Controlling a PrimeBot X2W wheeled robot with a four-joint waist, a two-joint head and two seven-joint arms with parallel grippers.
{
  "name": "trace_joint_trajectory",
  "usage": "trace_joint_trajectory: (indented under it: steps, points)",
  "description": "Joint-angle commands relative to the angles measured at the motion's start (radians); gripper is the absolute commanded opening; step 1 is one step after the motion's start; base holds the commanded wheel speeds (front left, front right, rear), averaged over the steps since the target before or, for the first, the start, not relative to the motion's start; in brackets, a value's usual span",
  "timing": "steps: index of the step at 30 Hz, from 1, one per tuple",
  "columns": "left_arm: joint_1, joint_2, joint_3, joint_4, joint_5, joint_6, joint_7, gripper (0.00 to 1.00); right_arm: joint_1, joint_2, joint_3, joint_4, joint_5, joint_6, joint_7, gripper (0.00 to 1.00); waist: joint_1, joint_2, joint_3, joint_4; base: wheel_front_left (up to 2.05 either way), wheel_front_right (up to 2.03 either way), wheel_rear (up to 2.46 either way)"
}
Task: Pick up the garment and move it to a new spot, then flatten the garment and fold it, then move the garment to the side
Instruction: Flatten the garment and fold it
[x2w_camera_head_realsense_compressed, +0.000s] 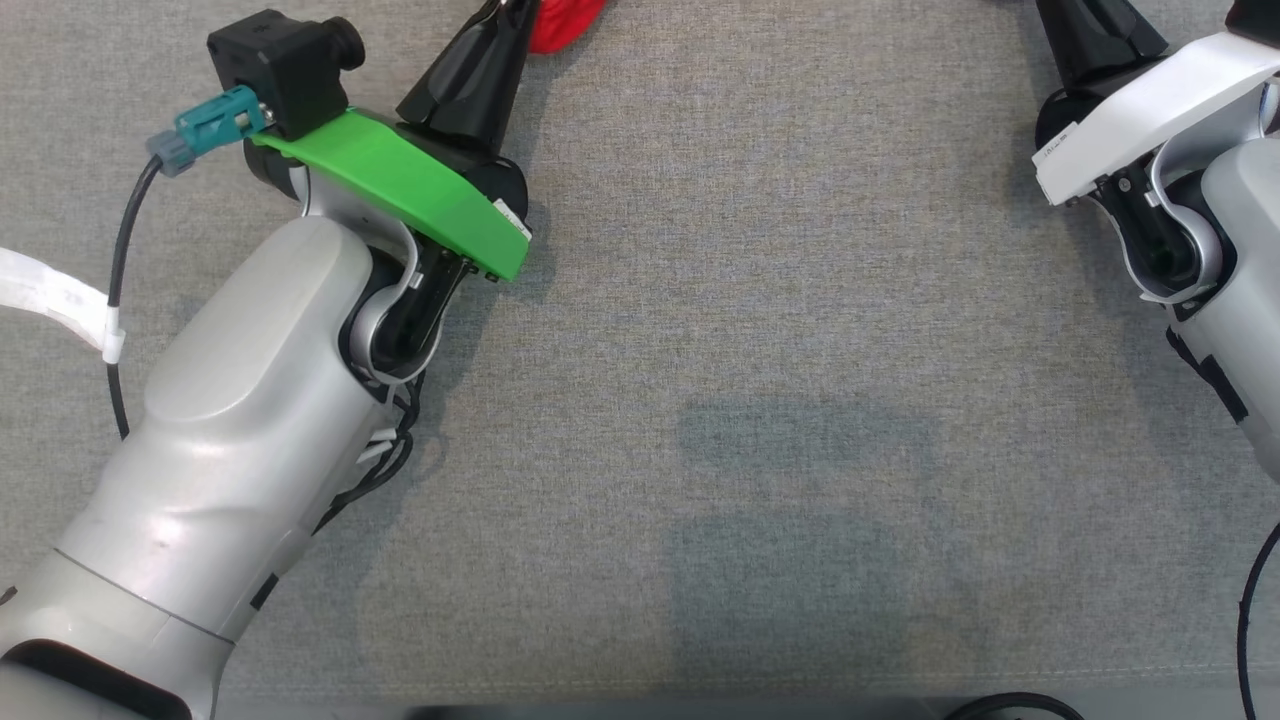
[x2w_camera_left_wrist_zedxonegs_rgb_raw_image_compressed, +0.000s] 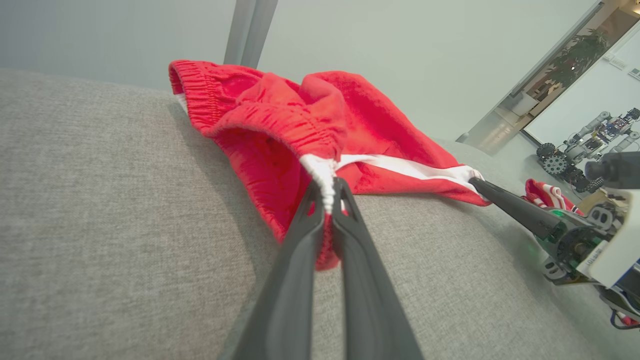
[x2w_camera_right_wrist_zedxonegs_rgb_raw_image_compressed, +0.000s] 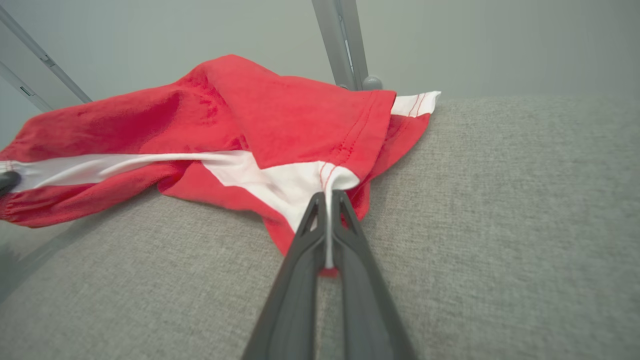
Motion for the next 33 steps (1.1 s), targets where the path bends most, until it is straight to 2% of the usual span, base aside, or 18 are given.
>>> trace_joint_trajectory:
  steps: [1,4,5,6,8,10,13,17,21,25,27,33]
  points:
    - [0.014,-0.001,-0.003,0.005,0.007,-0.003,-0.002,0.00,-0.009,-0.008,0.008,0.005,0.006,-0.001,-0.008,0.43,0.0000,0.0000,-0.002,0.000,0.00,0.00,0.00]
    - [0.015,-0.004,-0.004,0.008,0.006,-0.003,-0.002,0.00,-0.013,-0.013,0.013,0.007,0.006,-0.001,-0.012,0.48,0.0000,0.0000,-0.002,0.001,0.00,0.00,0.00]
    - [0.015,-0.005,-0.004,0.009,0.006,-0.003,-0.002,0.00,-0.016,-0.015,0.014,0.008,0.005,-0.001,-0.013,0.56,0.0000,0.0000,-0.002,0.001,0.00,0.00,0.00]
    - [0.015,-0.007,-0.005,0.011,0.007,-0.003,-0.002,0.00,-0.017,-0.017,0.016,0.009,0.004,-0.001,-0.014,0.57,0.0000,0.0000,-0.002,0.001,0.00,0.00,0.00]
    - [0.013,-0.006,-0.011,0.014,0.013,-0.003,-0.002,0.00,-0.021,-0.020,0.018,0.013,0.005,-0.001,-0.015,0.71,0.0000,0.0000,0.000,0.002,0.00,0.00,0.00]
    - [0.009,-0.005,-0.014,0.017,0.019,-0.003,-0.002,0.00,-0.027,-0.023,0.019,0.016,0.003,-0.001,-0.016,0.76,0.0000,0.0000,0.002,0.004,0.00,0.00,0.00]
    - [0.007,-0.008,-0.014,0.018,0.021,-0.003,-0.002,0.00,-0.033,-0.024,0.021,0.021,0.003,-0.001,-0.015,0.69,0.0000,0.0000,0.005,0.005,0.00,0.00,0.00]
    - [0.008,-0.010,-0.017,0.021,0.019,-0.003,-0.002,0.00,-0.037,-0.026,0.026,0.024,0.007,-0.001,-0.014,0.73,0.0000,0.0000,0.007,0.007,0.00,0.00,0.00]
    - [0.005,-0.010,-0.019,0.022,0.015,-0.003,-0.002,0.00,-0.038,-0.028,0.033,0.022,0.012,-0.001,-0.008,0.49,0.0000,0.0000,0.009,0.010,0.00,0.00,0.00]
    - [0.002,-0.008,-0.022,0.027,0.011,-0.003,-0.003,0.00,-0.038,-0.029,0.036,0.020,0.019,-0.001,-0.006,0.36,0.0000,0.0000,0.011,0.010,0.00,0.00,0.00]
    - [0.001,-0.007,-0.026,0.030,0.008,-0.003,-0.003,0.00,-0.038,-0.029,0.038,0.020,0.022,-0.001,-0.007,0.33,0.0000,0.0000,0.010,0.010,0.00,0.00,0.00]
    - [0.002,-0.004,-0.038,0.046,0.001,-0.003,-0.003,0.00,-0.034,-0.036,0.043,0.018,0.031,-0.001,-0.008,0.36,0.0000,0.0000,-0.003,0.006,0.00,0.00,0.00]
